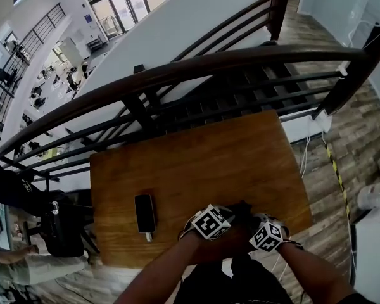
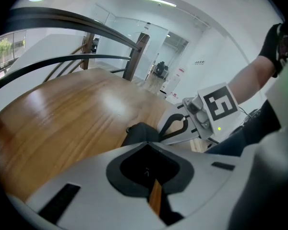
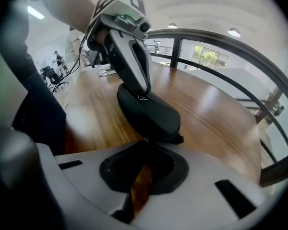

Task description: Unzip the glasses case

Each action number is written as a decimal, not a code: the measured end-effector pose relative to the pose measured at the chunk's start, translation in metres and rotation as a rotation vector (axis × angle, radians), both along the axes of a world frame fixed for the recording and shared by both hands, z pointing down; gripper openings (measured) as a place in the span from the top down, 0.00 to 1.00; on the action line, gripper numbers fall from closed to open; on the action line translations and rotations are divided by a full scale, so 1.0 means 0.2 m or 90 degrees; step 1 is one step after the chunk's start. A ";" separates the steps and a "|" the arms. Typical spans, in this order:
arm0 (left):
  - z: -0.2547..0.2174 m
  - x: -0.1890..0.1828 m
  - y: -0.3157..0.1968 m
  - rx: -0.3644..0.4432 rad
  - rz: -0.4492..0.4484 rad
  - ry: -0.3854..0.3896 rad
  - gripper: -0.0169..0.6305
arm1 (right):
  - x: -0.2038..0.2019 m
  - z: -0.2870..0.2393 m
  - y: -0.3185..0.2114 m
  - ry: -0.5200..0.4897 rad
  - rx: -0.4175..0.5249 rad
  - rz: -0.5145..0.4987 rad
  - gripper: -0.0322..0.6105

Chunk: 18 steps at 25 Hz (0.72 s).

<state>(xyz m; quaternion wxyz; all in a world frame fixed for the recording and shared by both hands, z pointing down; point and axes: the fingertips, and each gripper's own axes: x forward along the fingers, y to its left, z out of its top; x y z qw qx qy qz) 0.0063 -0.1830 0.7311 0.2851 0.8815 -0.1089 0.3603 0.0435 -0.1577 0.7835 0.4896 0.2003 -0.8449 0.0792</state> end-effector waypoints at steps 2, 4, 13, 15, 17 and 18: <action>0.00 0.00 0.00 0.000 0.000 0.001 0.97 | -0.02 -0.01 0.02 -0.014 -0.013 0.040 0.95; 0.00 0.00 0.00 0.001 0.000 0.001 0.97 | -0.05 -0.01 0.04 -0.028 -0.021 0.075 0.95; 0.00 0.00 0.00 -0.012 0.008 0.002 0.97 | -0.24 0.00 0.09 -0.080 -0.070 0.207 0.95; 0.00 0.00 0.00 -0.015 0.007 0.005 0.97 | -0.30 0.01 0.10 -0.086 -0.077 0.218 0.95; -0.01 -0.01 0.00 -0.018 0.007 0.007 0.97 | -0.35 0.00 0.12 -0.089 -0.085 0.229 0.95; -0.01 -0.01 0.00 -0.020 0.008 0.009 0.97 | -0.37 0.00 0.12 -0.090 -0.087 0.236 0.95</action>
